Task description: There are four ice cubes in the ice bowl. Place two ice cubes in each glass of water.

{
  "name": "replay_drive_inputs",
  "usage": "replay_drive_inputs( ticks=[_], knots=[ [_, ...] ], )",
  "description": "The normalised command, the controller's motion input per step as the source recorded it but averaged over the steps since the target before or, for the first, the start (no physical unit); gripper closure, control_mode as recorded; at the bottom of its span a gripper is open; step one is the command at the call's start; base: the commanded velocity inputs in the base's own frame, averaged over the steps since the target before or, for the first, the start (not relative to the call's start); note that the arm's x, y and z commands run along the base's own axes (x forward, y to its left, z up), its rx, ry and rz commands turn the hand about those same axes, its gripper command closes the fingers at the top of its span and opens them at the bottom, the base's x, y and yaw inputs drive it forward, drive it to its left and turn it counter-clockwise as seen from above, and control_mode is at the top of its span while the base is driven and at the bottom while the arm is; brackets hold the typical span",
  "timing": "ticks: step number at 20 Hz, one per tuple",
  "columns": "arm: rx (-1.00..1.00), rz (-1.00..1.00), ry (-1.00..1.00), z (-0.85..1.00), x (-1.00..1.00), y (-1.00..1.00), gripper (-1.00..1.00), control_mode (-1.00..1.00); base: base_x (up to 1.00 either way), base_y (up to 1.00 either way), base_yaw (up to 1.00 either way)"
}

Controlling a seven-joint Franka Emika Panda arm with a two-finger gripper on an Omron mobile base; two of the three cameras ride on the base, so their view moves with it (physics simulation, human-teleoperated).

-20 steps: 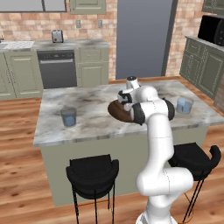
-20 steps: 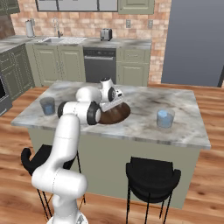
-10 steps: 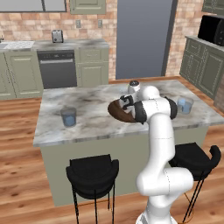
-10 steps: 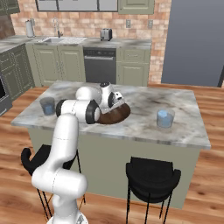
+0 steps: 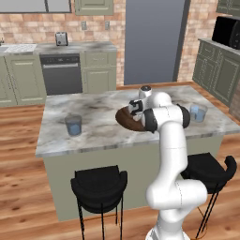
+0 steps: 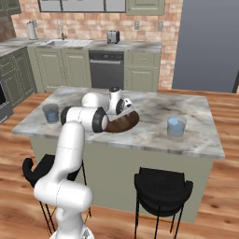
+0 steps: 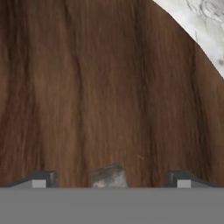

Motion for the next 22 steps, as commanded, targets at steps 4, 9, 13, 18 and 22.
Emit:
replay_drive_inputs(
  ticks=[4,9,13,18,22],
  knots=[
    [-0.01,0.0,0.0,-0.36,0.01,0.0,-1.0,-1.0,0.0,0.0,0.0],
    [0.0,0.0,0.0,-0.42,0.05,0.01,-1.0,-1.0,0.0,0.0,0.0],
    [0.02,-0.02,-0.02,-0.02,-0.09,0.01,-1.0,-1.0,0.0,0.0,0.0],
    [0.08,-0.21,-0.06,0.89,-0.52,0.0,-1.0,-1.0,0.0,0.0,0.0],
    [0.02,-0.14,0.03,0.18,-0.68,0.04,-1.0,-1.0,0.0,0.0,0.0]
  ],
)
